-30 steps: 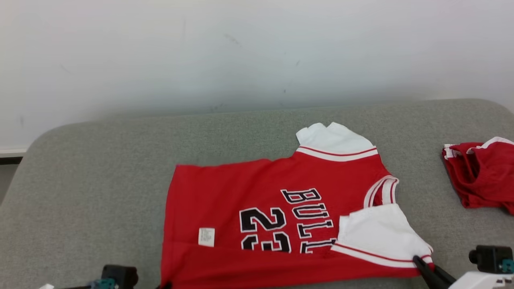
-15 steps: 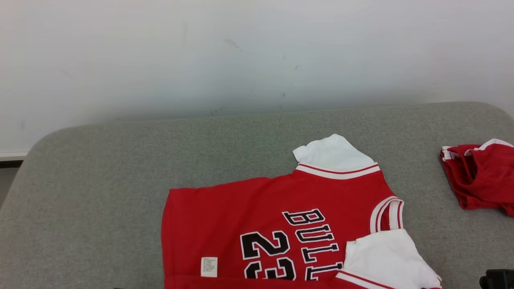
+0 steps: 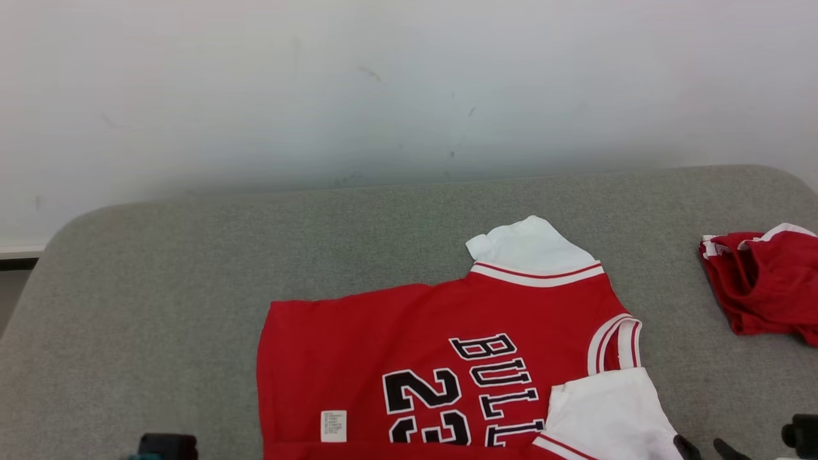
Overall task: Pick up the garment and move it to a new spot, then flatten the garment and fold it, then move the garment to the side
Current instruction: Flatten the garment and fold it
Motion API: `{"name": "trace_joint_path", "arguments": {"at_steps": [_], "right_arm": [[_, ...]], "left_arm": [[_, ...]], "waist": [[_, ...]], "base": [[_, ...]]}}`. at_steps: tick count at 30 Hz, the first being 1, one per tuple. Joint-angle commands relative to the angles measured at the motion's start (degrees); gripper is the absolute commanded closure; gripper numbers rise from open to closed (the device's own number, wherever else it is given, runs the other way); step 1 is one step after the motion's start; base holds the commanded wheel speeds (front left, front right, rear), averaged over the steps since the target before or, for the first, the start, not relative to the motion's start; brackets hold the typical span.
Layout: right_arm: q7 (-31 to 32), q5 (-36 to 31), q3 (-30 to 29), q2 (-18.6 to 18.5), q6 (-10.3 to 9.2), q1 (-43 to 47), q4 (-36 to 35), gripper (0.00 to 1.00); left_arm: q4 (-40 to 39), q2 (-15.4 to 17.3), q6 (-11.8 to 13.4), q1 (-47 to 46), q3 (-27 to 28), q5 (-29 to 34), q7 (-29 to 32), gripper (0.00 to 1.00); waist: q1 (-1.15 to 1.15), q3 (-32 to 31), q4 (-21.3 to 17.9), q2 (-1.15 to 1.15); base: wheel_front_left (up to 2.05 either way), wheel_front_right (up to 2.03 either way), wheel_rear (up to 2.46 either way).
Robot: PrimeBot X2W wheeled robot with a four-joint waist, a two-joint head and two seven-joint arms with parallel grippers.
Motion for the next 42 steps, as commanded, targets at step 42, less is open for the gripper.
{"name": "trace_joint_path", "arguments": {"at_steps": [42], "right_arm": [[-11.84,5.64,26.39,-8.71,0.01,-68.19,40.25,0.00]], "left_arm": [[18.85,-8.27,-11.91,-43.41,-4.49,6.52,-9.23,0.00]], "waist": [[0.00,27.50,9.36,0.00]], "base": [[0.00,0.00,0.00]]}}
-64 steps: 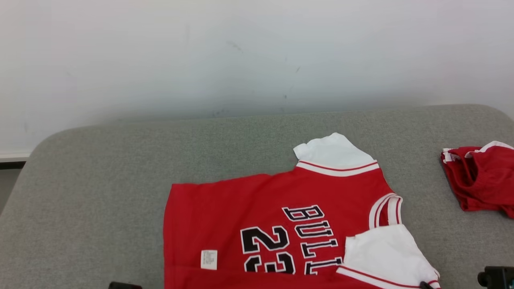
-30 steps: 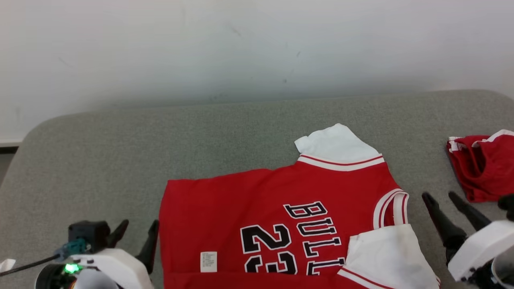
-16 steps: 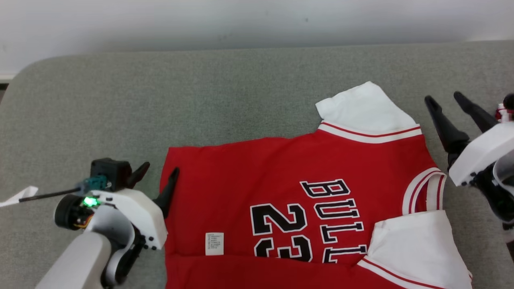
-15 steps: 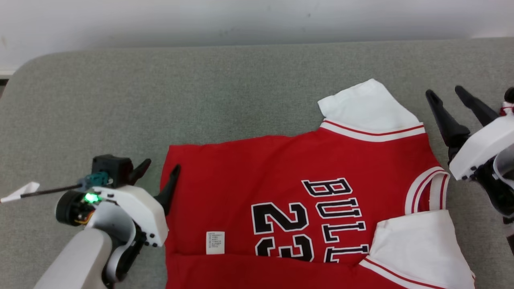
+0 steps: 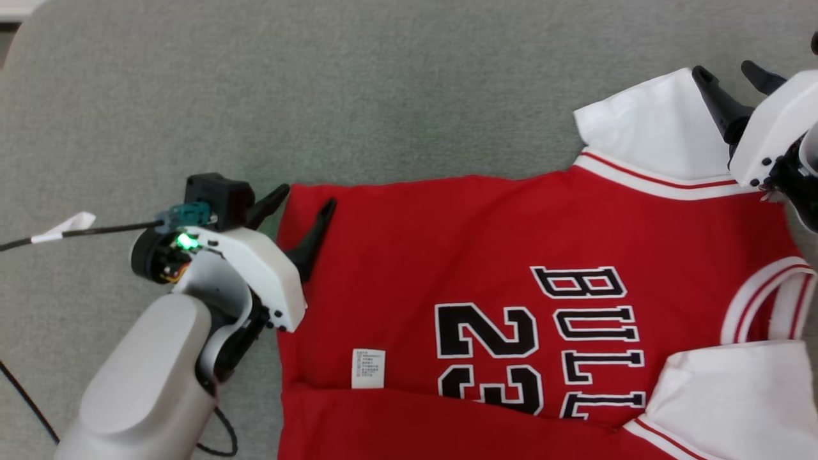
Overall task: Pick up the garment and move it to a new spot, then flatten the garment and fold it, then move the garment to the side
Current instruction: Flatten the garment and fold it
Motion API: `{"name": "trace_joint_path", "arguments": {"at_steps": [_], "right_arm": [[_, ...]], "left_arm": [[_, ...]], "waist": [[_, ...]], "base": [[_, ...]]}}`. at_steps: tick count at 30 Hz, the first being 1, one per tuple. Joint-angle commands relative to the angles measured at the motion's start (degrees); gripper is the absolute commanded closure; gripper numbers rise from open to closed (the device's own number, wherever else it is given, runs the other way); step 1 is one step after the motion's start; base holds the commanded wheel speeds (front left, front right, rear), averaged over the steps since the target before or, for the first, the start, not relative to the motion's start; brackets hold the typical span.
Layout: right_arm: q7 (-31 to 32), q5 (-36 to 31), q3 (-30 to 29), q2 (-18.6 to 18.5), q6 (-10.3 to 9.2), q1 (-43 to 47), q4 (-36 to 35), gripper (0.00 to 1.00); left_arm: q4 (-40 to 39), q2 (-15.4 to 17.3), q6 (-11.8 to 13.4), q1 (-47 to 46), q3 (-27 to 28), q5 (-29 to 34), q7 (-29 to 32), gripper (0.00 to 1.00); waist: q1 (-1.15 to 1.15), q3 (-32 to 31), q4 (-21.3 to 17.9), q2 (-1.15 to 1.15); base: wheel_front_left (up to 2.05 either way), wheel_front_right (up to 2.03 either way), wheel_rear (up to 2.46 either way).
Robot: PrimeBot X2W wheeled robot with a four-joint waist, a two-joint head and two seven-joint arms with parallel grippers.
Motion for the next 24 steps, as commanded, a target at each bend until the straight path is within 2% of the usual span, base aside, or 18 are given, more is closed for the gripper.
{"name": "trace_joint_path", "arguments": {"at_steps": [1,9,16,17,18,20,21,24], "right_arm": [[0.98,1.47,1.78,-0.11,0.00,-2.36,2.05,0.00],[4.80,4.80,6.41,-0.32,0.00,-5.73,8.50,0.00],[13.46,8.61,10.74,0.55,0.00,-4.36,11.70,0.00],[14.71,9.39,11.28,0.61,0.00,-4.07,11.37,0.09],[15.67,10.11,11.77,0.70,0.00,-3.77,10.91,0.35],[16.55,11.19,13.06,0.74,0.01,-3.39,9.47,0.78],[16.48,11.78,13.45,0.57,0.02,-3.34,8.67,1.00],[12.84,12.14,14.03,-0.45,0.02,-4.34,6.54,1.00]], "left_arm": [[0.89,-0.35,-0.44,-1.60,-0.26,0.51,-0.61,0.00],[3.35,-1.14,-2.08,-3.49,-1.42,-0.33,0.26,0.00],[5.38,-0.59,-3.35,-3.41,-2.90,-1.71,4.00,0.00],[5.50,-0.57,-3.36,-3.40,-2.90,-2.00,4.24,0.00],[5.74,-0.42,-3.48,-3.36,-3.08,-2.14,4.80,0.16],[5.84,-0.25,-2.97,-3.24,-2.81,-2.26,5.01,0.90],[5.74,-0.14,-2.84,-3.25,-2.66,-2.26,5.08,1.00],[5.36,0.56,-2.21,-3.40,-2.02,-2.14,4.79,1.00]], "waist": [[-0.01,1.85,1.66,0.00],[-0.01,2.83,2.68,0.00],[-0.01,2.49,2.25,0.00],[-0.01,2.39,2.10,0.00],[-0.01,2.27,1.92,0.00],[-0.01,2.05,1.57,0.00],[-0.01,1.93,1.41,0.00],[-0.01,1.47,1.12,0.00]], "base": [[0.00,0.00,0.00],[0.00,0.00,0.00],[0.00,0.00,0.00],[0.00,0.00,0.00],[0.00,0.00,0.00],[0.00,0.00,0.00],[0.00,0.00,0.00],[0.00,0.00,0.00]]}}
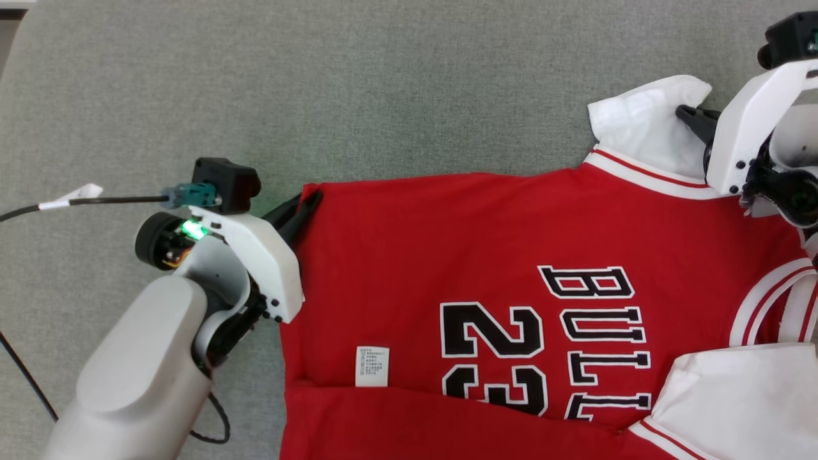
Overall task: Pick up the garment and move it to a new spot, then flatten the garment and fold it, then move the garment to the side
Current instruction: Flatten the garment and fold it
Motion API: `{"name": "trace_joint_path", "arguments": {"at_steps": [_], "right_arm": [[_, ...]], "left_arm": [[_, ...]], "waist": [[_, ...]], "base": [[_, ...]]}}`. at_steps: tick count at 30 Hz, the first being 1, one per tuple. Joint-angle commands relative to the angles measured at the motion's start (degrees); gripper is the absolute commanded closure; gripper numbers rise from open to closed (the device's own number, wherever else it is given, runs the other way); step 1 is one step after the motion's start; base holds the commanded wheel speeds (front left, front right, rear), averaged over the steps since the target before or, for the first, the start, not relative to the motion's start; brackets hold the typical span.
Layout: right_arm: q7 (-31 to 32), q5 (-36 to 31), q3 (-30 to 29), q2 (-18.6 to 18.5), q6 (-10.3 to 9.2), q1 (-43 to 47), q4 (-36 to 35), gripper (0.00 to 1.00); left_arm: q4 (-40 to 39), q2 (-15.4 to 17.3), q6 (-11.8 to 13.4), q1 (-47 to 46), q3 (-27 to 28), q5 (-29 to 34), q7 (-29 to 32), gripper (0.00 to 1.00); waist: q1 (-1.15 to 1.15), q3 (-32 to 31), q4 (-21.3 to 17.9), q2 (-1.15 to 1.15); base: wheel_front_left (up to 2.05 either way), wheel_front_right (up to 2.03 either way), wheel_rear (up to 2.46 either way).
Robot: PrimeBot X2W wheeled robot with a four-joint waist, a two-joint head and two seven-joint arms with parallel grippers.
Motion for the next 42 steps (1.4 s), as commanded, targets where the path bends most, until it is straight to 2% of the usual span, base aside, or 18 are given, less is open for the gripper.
{"name": "trace_joint_path", "arguments": {"at_steps": [1,7,15,24,31,42], "right_arm": [[-2.02,-0.30,0.84,-0.19,0.04,1.56,-0.12,1.00],[-12.76,-1.25,1.13,-0.51,0.03,-0.12,1.66,1.00],[-17.27,2.69,3.19,0.35,0.02,2.40,2.15,1.00],[-16.86,9.18,7.79,-1.57,0.02,8.99,-2.76,1.00],[-14.51,13.38,12.22,-4.56,0.02,14.38,-7.14,1.00],[-8.29,18.01,18.16,-7.99,0.02,19.77,-11.79,1.00]], "left_arm": [[0.70,0.75,0.36,0.88,-0.10,-0.07,0.27,1.00],[1.05,1.55,0.58,1.13,0.71,-0.83,0.03,1.00],[2.03,3.21,-0.17,1.39,1.43,-3.18,2.94,1.00],[3.06,5.70,-3.40,1.63,-0.40,-8.43,14.47,1.00],[3.15,7.91,-4.94,3.06,-3.28,-12.24,22.35,1.00],[2.87,10.26,-5.50,5.74,-7.96,-19.14,31.18,1.00]], "waist": [[0.00,-0.42,-0.15,0.00],[0.00,-2.46,-0.58,0.00],[0.00,-7.84,-2.40,0.00],[0.00,-16.32,-5.36,0.00],[0.00,-22.01,-7.20,0.00],[0.00,-25.98,-9.23,0.00]], "base": [[0.00,0.00,0.00],[0.00,0.00,0.00],[0.00,0.00,0.00],[0.00,0.00,0.00],[0.00,0.00,0.00],[0.00,0.00,0.00]]}}
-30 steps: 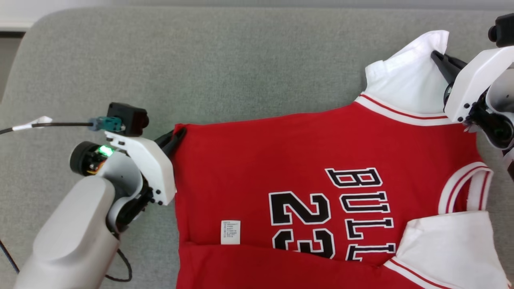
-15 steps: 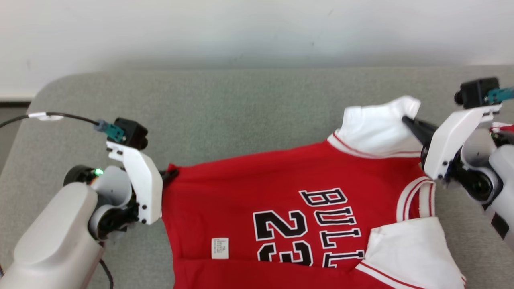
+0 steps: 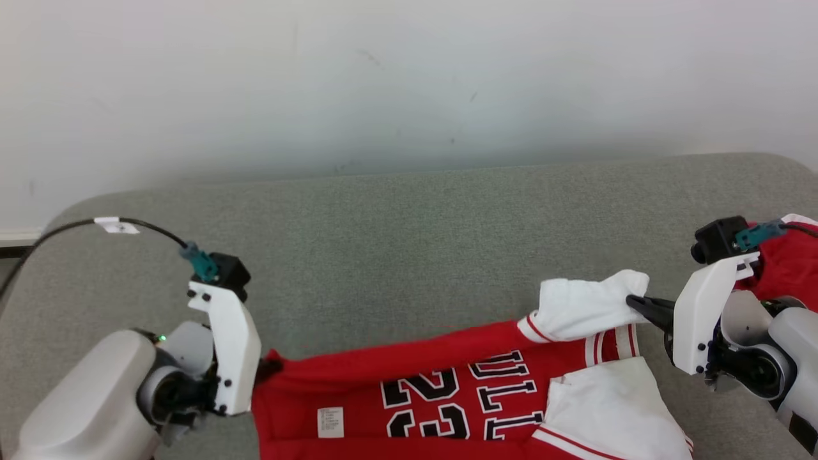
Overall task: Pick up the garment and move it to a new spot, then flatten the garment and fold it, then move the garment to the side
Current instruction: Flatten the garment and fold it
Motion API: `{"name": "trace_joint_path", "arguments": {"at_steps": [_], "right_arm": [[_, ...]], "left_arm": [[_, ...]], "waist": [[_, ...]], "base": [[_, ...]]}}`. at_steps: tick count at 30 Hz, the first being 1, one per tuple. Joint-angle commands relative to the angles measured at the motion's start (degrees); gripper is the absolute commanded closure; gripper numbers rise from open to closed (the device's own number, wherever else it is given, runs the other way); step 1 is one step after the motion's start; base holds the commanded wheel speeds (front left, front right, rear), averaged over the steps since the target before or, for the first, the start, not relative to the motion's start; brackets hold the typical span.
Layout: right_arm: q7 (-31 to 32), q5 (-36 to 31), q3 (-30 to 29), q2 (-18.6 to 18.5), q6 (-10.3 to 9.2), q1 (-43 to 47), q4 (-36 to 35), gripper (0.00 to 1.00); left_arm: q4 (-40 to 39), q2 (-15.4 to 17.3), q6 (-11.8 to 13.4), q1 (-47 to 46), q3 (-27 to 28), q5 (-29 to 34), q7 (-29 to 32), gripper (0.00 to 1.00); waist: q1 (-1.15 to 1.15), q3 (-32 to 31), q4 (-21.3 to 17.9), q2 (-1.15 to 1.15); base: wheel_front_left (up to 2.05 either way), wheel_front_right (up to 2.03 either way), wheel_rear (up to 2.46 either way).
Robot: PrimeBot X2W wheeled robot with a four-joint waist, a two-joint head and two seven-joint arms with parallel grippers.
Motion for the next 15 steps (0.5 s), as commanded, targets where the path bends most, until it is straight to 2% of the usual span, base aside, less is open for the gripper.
{"name": "trace_joint_path", "arguments": {"at_steps": [1,8,9,12,13,14,15], "right_arm": [[0.72,1.03,0.69,-0.59,0.00,1.29,-0.32,1.00],[3.70,2.41,3.15,-1.29,0.00,3.17,-0.88,1.00],[3.95,2.65,3.38,-1.29,0.00,3.32,-0.93,0.98],[5.06,3.27,4.22,-1.15,0.00,4.06,-0.87,0.60],[5.35,3.42,4.39,-1.13,0.00,4.04,-0.79,0.49],[5.35,3.42,4.39,-1.13,0.00,4.04,-0.79,0.49],[6.08,3.85,4.76,-1.10,0.00,4.21,-0.63,0.00]], "left_arm": [[-0.02,0.38,-0.09,1.50,-0.93,-1.28,1.56,1.00],[-1.49,1.72,-0.06,2.73,-3.94,-3.81,4.64,1.00],[-1.47,1.82,-0.07,2.85,-4.21,-3.82,4.63,1.00],[-1.11,1.90,-0.07,3.05,-4.92,-4.29,4.53,1.00],[-1.03,1.90,-0.07,3.02,-5.15,-4.29,4.44,0.95],[-1.03,1.90,-0.07,3.02,-5.15,-4.29,4.44,0.95],[-0.88,1.84,-0.07,2.98,-5.57,-4.74,4.13,0.48]], "waist": [[0.01,-0.28,-0.38,0.00],[0.01,0.00,-0.51,0.00],[0.01,0.03,-0.50,0.00],[0.01,0.09,-0.46,0.00],[0.01,0.15,-0.43,0.00],[0.01,0.15,-0.43,0.00],[0.01,0.20,-0.43,0.00]], "base": [[0.00,0.00,0.00],[0.00,0.00,0.00],[0.00,0.00,0.00],[0.00,0.00,0.00],[0.00,0.00,0.00],[0.00,0.00,0.00],[0.00,0.00,0.00]]}}
